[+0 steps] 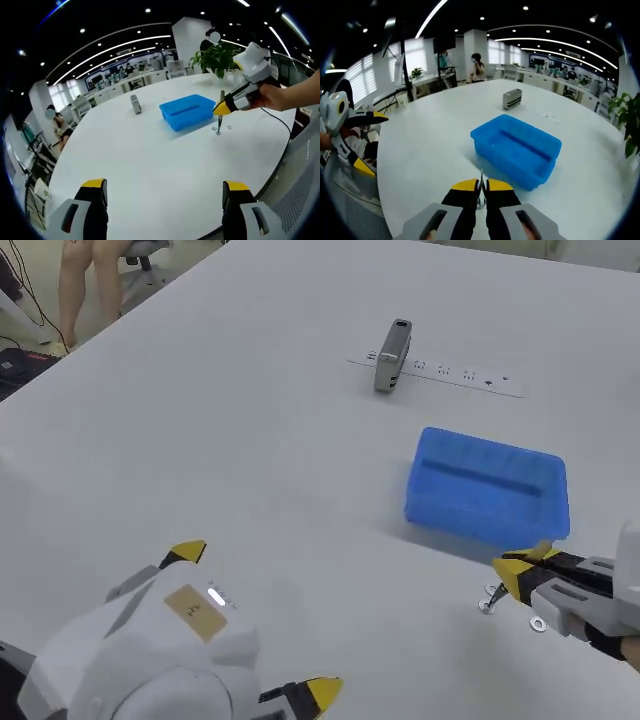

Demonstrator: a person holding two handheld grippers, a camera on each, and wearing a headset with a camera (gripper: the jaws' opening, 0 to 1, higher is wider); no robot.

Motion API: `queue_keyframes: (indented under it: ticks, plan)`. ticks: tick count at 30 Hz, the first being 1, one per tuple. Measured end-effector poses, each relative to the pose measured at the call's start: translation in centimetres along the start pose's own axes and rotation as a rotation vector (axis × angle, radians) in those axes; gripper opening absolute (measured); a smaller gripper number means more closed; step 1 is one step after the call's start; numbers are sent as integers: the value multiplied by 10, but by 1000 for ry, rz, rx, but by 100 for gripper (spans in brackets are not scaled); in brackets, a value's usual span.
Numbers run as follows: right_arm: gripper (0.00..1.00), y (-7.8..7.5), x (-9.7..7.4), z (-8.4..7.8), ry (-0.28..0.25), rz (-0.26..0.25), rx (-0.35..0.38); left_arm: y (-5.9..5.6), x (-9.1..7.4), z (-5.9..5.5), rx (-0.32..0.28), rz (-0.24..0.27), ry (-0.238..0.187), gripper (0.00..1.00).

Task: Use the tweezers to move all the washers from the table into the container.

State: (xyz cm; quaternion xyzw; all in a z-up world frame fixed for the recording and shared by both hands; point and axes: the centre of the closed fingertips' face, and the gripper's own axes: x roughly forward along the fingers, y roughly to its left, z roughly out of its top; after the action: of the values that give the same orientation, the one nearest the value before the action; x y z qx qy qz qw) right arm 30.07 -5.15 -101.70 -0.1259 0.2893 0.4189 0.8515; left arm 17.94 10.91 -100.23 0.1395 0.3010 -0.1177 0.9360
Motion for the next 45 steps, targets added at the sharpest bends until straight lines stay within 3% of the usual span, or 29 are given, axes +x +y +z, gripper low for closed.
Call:
queue_keyframes:
  ticks: [12, 27, 45]
  plan:
    - [1, -2, -7, 8, 7, -6, -14, 0, 0, 0, 4, 4, -1, 97]
    - [1, -4, -17, 51, -59, -3, -57, 1, -1, 1, 3, 8, -7, 97]
    - [1, -13, -14, 92, -119, -7, -120, 2, 0, 1, 7, 11, -5, 98]
